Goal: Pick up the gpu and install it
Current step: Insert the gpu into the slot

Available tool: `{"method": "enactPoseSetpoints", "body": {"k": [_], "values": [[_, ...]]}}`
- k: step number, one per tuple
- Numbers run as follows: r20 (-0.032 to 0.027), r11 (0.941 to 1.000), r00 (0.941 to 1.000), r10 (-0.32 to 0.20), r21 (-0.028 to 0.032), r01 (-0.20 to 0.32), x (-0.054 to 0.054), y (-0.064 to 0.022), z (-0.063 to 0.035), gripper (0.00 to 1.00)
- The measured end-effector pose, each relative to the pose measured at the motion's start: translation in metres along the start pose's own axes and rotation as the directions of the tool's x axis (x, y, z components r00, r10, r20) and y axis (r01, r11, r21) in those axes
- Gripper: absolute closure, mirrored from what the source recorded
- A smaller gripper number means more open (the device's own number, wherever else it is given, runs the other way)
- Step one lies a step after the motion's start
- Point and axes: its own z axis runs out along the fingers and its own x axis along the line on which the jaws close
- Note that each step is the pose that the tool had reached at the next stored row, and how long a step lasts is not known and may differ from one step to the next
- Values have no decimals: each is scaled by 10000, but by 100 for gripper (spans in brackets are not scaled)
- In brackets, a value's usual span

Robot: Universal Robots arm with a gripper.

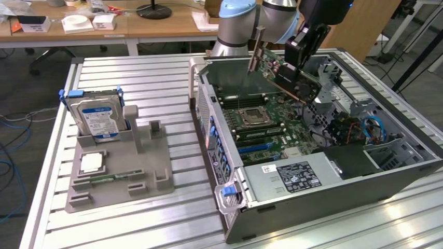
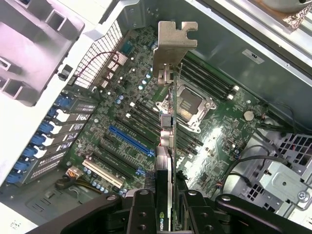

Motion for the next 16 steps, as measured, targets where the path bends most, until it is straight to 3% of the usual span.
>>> {"method": "enactPoseSetpoints", "body": {"k": [16], "values": [[-18, 9993, 9993, -379, -7, 379, -1, -1, 1, 74]]}}
